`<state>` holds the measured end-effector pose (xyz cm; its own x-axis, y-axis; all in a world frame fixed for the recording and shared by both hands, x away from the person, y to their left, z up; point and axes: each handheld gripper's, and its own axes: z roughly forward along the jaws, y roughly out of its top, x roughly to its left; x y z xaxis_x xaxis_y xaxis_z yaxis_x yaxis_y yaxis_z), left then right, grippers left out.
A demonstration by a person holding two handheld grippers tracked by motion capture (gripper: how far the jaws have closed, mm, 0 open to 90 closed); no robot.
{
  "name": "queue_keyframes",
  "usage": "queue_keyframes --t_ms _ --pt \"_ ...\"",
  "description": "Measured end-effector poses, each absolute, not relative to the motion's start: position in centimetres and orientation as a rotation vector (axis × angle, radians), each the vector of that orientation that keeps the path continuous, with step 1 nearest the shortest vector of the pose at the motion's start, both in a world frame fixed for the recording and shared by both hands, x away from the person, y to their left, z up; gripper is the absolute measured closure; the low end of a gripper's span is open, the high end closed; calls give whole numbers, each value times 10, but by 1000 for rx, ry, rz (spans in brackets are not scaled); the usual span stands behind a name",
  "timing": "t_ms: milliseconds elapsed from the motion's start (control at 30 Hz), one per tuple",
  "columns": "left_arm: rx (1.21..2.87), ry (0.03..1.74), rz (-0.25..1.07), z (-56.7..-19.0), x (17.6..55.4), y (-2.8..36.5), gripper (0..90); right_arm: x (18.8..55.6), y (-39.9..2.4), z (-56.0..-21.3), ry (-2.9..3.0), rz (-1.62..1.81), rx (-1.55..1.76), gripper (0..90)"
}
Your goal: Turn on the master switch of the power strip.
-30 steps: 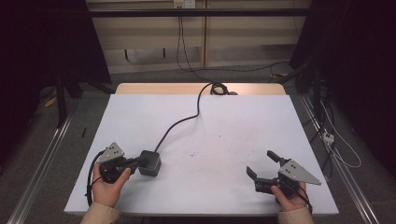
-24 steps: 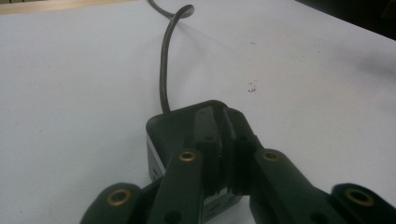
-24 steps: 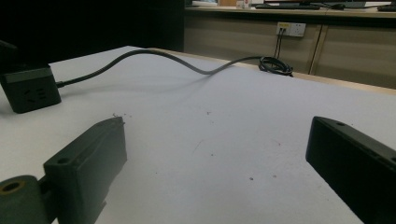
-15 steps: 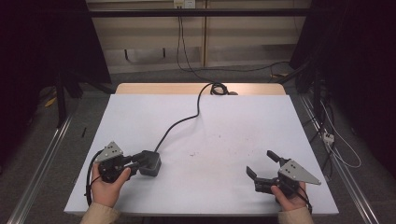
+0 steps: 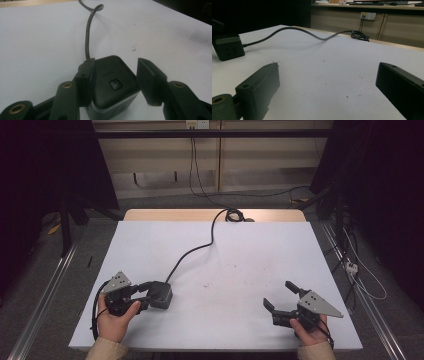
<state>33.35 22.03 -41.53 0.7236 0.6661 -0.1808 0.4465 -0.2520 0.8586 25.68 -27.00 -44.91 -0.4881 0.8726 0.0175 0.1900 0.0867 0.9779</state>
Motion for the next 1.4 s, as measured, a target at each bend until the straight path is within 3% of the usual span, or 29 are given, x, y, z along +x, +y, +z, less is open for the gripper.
queue_keyframes --t_ms 600,967,1400 --pt "1909 848 251 -415 334 219 303 257 -269 -449 1762 1444 1048 50" --pt "1892 868 256 -417 335 220 109 258 -269 -449 1765 1447 1049 50" --pt "1897 819 247 -414 335 225 65 258 -269 -449 1760 1449 1049 49"
